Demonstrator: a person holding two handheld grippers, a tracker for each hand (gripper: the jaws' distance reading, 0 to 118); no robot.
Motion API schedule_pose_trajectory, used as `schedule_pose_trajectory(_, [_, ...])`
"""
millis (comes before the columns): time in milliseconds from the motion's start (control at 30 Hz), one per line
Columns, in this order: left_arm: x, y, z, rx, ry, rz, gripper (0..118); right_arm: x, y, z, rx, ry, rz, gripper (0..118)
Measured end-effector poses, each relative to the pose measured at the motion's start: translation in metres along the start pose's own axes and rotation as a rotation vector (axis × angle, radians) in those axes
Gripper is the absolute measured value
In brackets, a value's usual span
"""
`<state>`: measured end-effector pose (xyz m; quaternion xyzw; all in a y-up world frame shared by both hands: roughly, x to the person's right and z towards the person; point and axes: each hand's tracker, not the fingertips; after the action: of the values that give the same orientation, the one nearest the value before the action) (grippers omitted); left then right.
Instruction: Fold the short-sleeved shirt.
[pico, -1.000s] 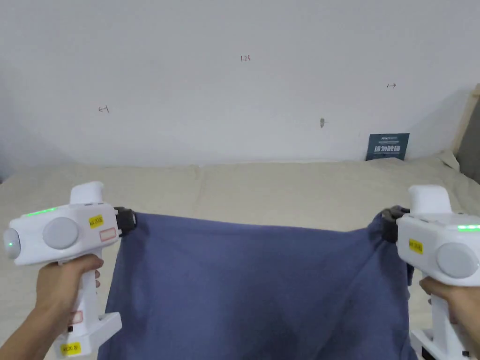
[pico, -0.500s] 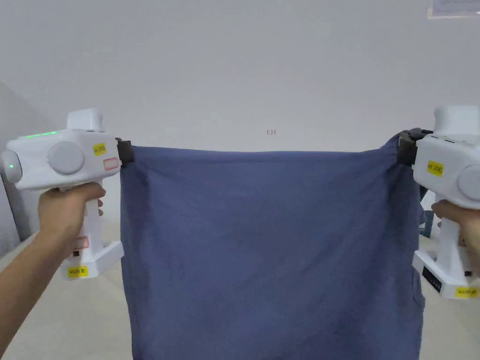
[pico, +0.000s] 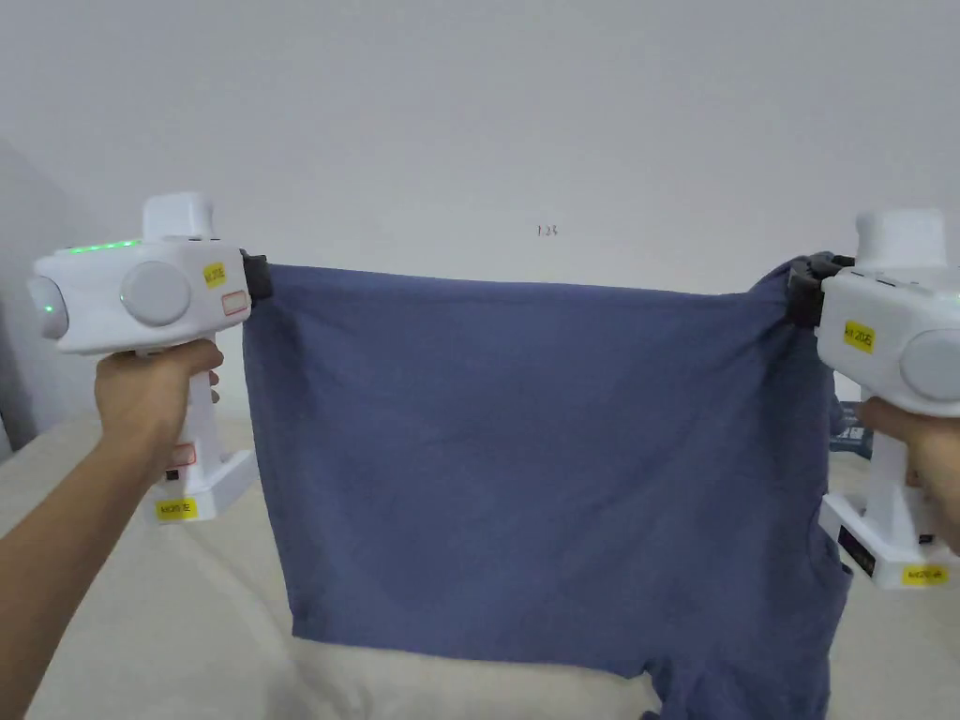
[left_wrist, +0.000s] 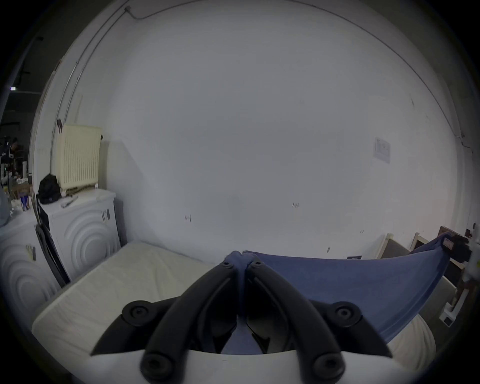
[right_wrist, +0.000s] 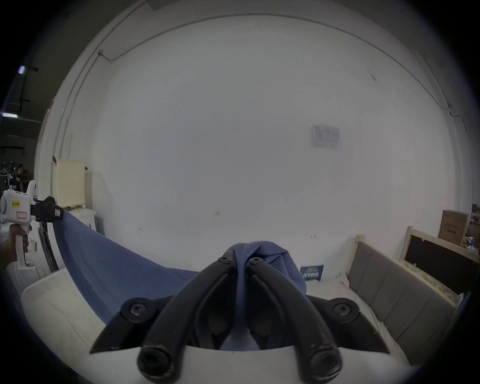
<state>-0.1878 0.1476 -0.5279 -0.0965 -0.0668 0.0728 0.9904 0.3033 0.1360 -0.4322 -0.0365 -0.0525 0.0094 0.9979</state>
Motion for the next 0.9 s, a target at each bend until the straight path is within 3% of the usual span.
schedule_pose_trajectory(233, [-0.025, -0.109, -0.016, -0.142, 0.005, 0.029, 5, -0.009, -0.108, -0.005, -0.186, 0.007, -0.018, 4])
schedule_pose_trajectory(367, [-0.036, -0.162, 0.013, -0.237, -0.003, 0.034, 5, -0.002, -0.167, 0.013, -0.286, 0.031, -0.083, 4])
schedule_pose_trajectory(900, [-0.077, -0.316, 0.232, -0.489, 0.006, 0.006, 4, 0.002, -0.287, 0.256, -0.47, 0.125, -0.178, 4])
